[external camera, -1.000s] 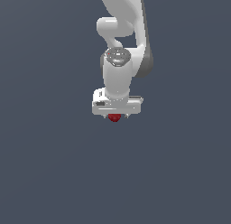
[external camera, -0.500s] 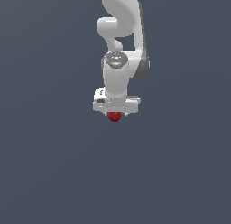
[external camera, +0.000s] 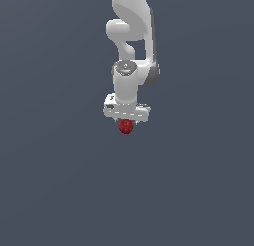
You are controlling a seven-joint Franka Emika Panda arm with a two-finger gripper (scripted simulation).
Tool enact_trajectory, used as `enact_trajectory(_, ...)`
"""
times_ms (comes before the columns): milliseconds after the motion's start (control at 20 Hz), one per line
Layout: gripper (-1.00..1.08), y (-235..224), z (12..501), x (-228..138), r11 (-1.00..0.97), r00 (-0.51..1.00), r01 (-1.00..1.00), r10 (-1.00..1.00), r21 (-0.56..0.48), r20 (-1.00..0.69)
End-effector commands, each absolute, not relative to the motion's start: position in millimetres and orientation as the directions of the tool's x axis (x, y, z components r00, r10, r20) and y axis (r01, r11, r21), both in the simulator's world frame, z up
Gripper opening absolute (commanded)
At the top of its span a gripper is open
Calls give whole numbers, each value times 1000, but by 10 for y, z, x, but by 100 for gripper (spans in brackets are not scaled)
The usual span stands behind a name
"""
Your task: Pick up the object and move it to a goal position.
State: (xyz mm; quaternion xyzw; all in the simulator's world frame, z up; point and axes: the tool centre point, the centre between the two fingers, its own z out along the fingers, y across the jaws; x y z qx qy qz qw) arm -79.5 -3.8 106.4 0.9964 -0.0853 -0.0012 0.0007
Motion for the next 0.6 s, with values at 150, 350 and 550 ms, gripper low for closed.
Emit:
enact_trajectory(150, 100, -53, 979, -944, -978, 978, -207, -207, 0, 0)
enact_trajectory(350, 100, -57, 962, -975, -977, 977, -215, -215, 0, 0)
enact_trajectory(550, 100, -54, 939, -967, -977, 977, -211, -211, 0, -1)
